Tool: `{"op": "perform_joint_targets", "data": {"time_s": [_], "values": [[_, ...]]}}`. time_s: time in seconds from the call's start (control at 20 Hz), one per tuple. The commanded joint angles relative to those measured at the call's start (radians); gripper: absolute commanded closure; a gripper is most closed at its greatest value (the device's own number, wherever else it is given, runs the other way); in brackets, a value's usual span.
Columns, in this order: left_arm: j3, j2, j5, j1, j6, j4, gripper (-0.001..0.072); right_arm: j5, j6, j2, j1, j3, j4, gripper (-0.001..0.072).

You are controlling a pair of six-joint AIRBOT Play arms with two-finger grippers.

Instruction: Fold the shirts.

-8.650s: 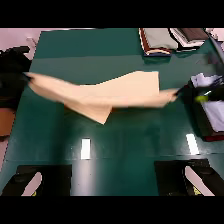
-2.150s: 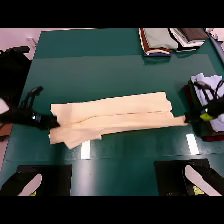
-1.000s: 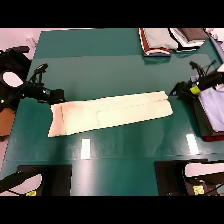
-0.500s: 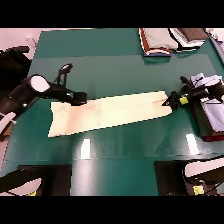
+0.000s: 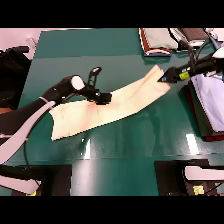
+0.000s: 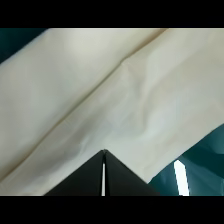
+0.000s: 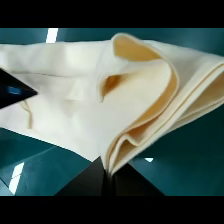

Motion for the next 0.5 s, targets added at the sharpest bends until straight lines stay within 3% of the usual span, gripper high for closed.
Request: {"op": "perform_joint_targets", "data": {"time_s": [0.0,0.45], "values": [[0.09,-0.111,0.008,-0.037,-0.001,-0.012,0.0685,0.0,0.073,0.097,0.102,0.101,0.001,0.0694],[0.126,-0.158,-0.025,-0.026,-0.002,-0.008,0.0685,-0.08,0.169,0.128,0.328,0.2,0.002,0.0694]]}}
